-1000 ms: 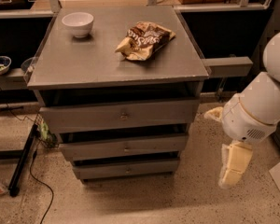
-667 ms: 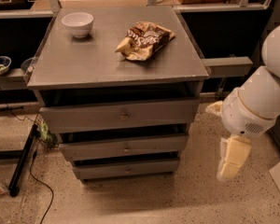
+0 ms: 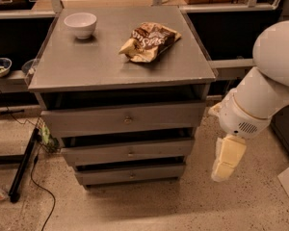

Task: Open middle drawer

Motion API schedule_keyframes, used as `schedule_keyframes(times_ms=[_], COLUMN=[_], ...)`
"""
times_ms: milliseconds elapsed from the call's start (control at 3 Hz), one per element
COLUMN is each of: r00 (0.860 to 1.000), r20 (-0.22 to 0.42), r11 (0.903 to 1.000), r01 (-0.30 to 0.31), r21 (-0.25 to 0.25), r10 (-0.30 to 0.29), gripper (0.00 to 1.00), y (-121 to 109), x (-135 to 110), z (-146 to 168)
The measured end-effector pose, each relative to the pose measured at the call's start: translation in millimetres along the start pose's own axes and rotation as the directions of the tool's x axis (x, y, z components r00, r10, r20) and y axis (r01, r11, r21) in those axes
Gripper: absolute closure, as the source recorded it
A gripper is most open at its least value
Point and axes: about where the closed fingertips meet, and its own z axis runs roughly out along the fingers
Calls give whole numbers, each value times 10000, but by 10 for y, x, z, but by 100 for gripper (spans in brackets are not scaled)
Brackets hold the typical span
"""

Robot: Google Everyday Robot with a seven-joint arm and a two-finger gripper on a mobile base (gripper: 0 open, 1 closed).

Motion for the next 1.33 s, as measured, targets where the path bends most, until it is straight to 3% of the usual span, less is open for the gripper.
schedule_keyframes(times_ms=[1000, 1333], r00=[9982, 9955], r20=[-194, -168], r11=[9974, 9925], r01=[558, 912], r21=[-459, -815], r10=[-568, -929], gripper=[0, 0], y=[-302, -446], x=[15, -169], z=[255, 270])
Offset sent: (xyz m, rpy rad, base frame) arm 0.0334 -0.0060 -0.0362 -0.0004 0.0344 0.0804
